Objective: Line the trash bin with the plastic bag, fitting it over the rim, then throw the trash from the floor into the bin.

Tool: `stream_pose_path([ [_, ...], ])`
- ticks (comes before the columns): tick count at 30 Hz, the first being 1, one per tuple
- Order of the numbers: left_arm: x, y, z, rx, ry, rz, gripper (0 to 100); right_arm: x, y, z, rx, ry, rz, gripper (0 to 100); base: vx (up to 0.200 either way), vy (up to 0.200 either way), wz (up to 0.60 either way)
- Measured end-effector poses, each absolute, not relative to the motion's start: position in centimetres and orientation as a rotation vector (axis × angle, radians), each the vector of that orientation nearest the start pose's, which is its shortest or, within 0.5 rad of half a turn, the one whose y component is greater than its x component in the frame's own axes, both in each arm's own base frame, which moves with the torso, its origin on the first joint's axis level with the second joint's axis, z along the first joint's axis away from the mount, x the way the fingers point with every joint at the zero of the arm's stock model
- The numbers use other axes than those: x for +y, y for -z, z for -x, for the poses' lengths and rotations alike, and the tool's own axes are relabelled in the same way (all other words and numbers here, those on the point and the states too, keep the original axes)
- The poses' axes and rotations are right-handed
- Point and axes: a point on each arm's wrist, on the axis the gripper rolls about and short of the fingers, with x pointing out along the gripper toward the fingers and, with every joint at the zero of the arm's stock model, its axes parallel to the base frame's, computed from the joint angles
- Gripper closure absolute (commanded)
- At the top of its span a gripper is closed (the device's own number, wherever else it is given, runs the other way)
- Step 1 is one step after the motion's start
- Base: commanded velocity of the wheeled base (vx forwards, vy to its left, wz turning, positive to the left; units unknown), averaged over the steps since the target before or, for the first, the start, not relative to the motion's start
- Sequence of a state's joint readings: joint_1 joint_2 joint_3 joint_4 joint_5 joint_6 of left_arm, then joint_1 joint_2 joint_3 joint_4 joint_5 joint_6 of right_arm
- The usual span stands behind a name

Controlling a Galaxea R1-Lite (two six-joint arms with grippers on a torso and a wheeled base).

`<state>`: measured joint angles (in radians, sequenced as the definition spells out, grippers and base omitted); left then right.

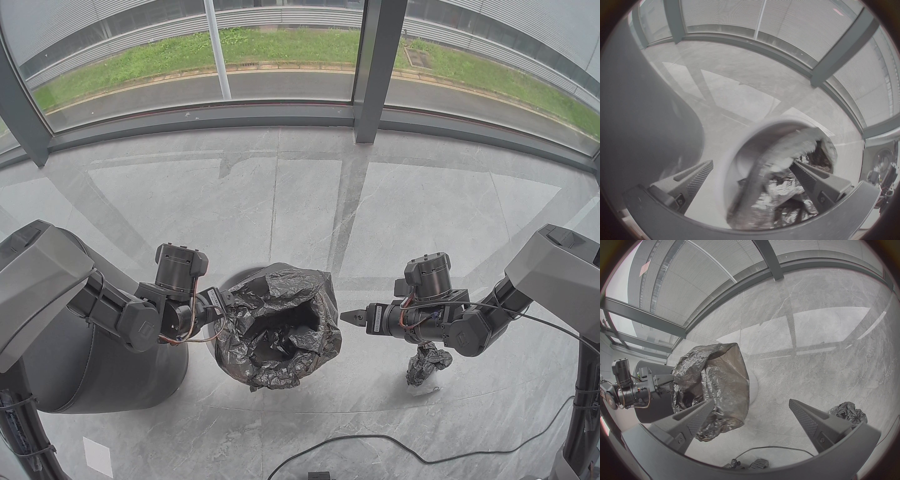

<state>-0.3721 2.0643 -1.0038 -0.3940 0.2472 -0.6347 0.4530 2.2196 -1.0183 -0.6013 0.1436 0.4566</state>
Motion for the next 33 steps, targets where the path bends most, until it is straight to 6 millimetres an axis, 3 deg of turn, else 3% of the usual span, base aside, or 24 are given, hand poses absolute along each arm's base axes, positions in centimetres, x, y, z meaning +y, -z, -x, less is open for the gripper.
stream_pose_path([
  [4,-12.0,-8.6,-34.6,0.649,-0.112,0.418,0,17.8,-4.5,-35.7,0.721,-0.43,-0.335,0,0.0,0.0,0.0],
  [12,-12.1,-8.9,-34.1,0.647,-0.104,0.417,0,17.8,-4.6,-35.7,0.72,-0.43,-0.335,0,0.0,0.0,0.0],
  [33,-10.9,-6.2,-34.1,0.656,-0.137,0.412,0,17.8,-4.5,-35.7,0.722,-0.428,-0.334,0,0.0,0.0,0.0],
])
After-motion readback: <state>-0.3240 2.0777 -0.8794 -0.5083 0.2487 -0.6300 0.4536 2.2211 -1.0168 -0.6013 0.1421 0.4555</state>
